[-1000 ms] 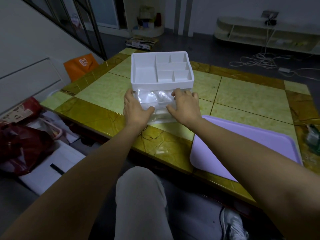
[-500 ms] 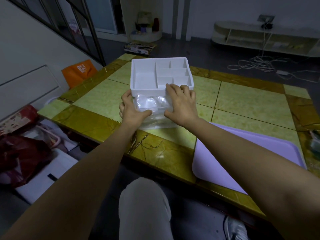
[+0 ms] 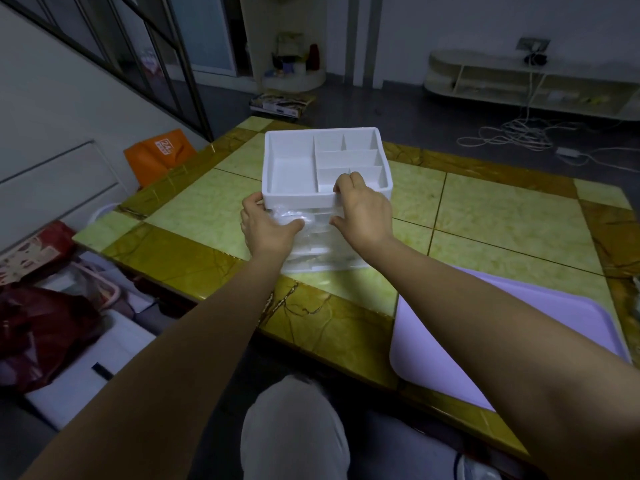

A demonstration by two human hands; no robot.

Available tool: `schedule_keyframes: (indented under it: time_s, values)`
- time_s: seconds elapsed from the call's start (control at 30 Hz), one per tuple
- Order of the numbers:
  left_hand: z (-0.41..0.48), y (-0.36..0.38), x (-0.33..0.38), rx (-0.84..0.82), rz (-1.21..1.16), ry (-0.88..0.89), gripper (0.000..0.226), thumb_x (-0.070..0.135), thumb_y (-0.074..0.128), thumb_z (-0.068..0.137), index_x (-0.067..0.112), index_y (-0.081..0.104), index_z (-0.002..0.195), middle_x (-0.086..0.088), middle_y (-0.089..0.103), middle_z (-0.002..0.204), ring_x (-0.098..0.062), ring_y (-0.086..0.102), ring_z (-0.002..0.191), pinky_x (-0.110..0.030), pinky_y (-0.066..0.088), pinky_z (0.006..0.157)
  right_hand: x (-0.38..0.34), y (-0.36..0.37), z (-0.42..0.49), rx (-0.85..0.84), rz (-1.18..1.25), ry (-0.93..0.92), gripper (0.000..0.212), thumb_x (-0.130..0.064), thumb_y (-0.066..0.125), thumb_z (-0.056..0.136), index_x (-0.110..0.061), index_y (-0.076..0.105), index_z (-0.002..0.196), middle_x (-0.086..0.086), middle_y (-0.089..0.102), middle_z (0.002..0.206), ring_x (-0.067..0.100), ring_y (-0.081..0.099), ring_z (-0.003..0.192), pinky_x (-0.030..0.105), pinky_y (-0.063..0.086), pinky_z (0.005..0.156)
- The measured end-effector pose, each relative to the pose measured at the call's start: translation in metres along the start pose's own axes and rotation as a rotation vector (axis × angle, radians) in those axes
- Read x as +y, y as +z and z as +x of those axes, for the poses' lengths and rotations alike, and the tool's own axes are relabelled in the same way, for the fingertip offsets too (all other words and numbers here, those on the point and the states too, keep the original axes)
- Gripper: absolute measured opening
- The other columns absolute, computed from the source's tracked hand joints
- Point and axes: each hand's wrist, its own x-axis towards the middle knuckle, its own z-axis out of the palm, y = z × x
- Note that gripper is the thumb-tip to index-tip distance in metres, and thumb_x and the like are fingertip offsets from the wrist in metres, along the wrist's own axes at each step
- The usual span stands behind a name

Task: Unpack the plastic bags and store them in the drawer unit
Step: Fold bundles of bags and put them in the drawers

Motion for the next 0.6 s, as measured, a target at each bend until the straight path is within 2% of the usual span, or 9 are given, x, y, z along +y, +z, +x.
schedule_keyframes:
  time_s: [0.07, 0.2, 0.4, 0.53, 0.6]
  values:
    - [0.002, 0.003, 0.002, 0.038, 0.023, -0.023, 0.08, 0.023, 0.087, 0.06, 0.015, 0.04, 0.124, -0.008, 0.051, 0.124, -0.028, 0.049, 0.116, -0.042, 0.044, 0.098, -0.001, -0.003, 0.004, -0.014, -0.023, 0.009, 0.044, -0.023, 0.073, 0.078, -0.01, 0.048, 0.112, 0.009, 0.054, 0.113, 0.035, 0.063, 0.084, 0.036, 0.042, 0.06]
    - [0.002, 0.006, 0.002, 0.112, 0.164, -0.067, 0.075, 0.034, 0.084, 0.062, 0.017, 0.041, 0.121, -0.007, 0.05, 0.127, -0.029, 0.04, 0.122, -0.04, 0.038, 0.099, -0.002, -0.006, 0.011, -0.044, -0.101, 0.003, 0.04, -0.023, 0.071, 0.081, -0.01, 0.049, 0.111, 0.008, 0.058, 0.111, 0.035, 0.065, 0.087, 0.034, 0.037, 0.06]
    - [-0.002, 0.005, -0.001, 0.024, -0.049, -0.08, 0.066, 0.026, 0.077, 0.072, 0.013, 0.037, 0.122, -0.012, 0.042, 0.126, -0.027, 0.056, 0.099, -0.032, 0.047, 0.086, -0.003, -0.004, 0.012, -0.037, -0.089, 0.015, 0.039, -0.023, 0.07, 0.082, -0.01, 0.048, 0.113, 0.008, 0.057, 0.113, 0.036, 0.064, 0.086, 0.036, 0.039, 0.06]
    - [-0.002, 0.005, -0.003, 0.002, -0.067, -0.146, 0.061, 0.03, 0.072, 0.076, 0.013, 0.039, 0.124, -0.013, 0.044, 0.127, -0.029, 0.056, 0.102, -0.031, 0.045, 0.085, 0.002, 0.005, 0.0, 0.047, -0.003, -0.015, 0.029, -0.003, 0.057, 0.083, -0.009, 0.05, 0.111, 0.01, 0.053, 0.11, 0.037, 0.06, 0.075, 0.037, 0.042, 0.053]
    - [-0.003, 0.006, 0.0, -0.002, -0.074, -0.206, 0.061, 0.032, 0.072, 0.078, 0.013, 0.039, 0.125, -0.014, 0.043, 0.128, -0.031, 0.055, 0.105, -0.03, 0.044, 0.086, 0.006, 0.009, -0.004, 0.064, 0.069, -0.042, 0.033, 0.003, 0.051, 0.081, -0.009, 0.051, 0.112, 0.011, 0.053, 0.11, 0.035, 0.058, 0.071, 0.036, 0.038, 0.051]
